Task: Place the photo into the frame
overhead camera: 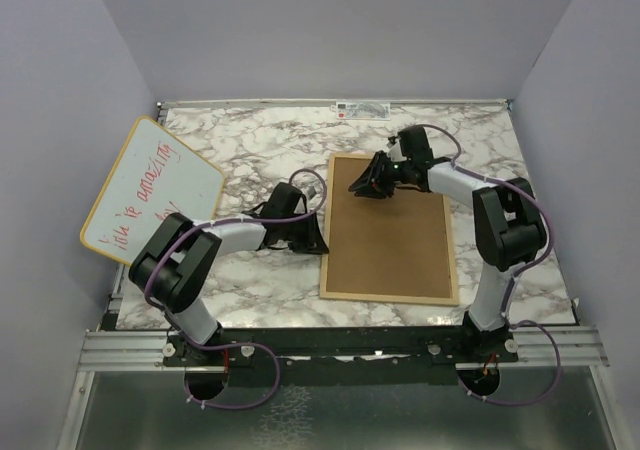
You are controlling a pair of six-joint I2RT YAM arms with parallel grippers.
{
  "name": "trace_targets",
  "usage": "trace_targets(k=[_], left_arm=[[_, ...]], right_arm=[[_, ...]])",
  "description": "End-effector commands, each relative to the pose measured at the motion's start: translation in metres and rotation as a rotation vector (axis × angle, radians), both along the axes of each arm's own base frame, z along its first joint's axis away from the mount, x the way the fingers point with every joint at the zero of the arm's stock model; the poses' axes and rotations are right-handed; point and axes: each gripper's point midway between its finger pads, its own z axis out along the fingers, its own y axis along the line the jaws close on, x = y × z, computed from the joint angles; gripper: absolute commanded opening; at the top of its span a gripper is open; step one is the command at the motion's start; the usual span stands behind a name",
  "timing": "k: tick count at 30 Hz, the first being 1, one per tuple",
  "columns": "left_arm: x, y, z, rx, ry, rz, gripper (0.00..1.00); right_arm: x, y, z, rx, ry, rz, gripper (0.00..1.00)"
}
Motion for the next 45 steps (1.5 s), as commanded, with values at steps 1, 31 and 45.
trace_targets(k=[1,31,45], left_arm=[[-0.024,0.028,-0.013,0.11,0.079,0.038,0.28],[0.018,0.037,-0.047,0.113,0.151,0.019,0.27],[0.004,0.054,-0.069,0.198,0.199,0.043,0.2]], right_arm=[[-0.021,0.024,-0.008,0.09,0.014,0.13,0.31],[-0.161,0.088,-0.037,0.193,-0.034,0.499,0.16],[-0.171,0.078,-0.07,0.063,0.046,0.504,0.14]])
